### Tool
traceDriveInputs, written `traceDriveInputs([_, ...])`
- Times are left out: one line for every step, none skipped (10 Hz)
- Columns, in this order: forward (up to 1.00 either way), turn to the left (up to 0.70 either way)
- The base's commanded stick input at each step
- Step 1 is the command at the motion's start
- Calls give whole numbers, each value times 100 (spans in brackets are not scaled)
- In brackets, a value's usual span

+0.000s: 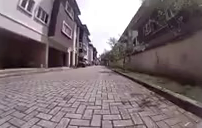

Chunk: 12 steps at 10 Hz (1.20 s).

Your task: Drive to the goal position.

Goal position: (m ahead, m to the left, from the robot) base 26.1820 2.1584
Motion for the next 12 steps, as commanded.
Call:
traceDriveInputs([50, 0])
traceDriveInputs([50, 0])
traceDriveInputs([50, 0])
traceDriveInputs([50, 0])
traceDriveInputs([50, 0])
traceDriveInputs([50, 0])
traceDriveInputs([50, 0])
traceDriveInputs([50, 0])
traceDriveInputs([50, 0])
traceDriveInputs([50, 0])
traceDriveInputs([50, 0])
traceDriveInputs([50, -50])
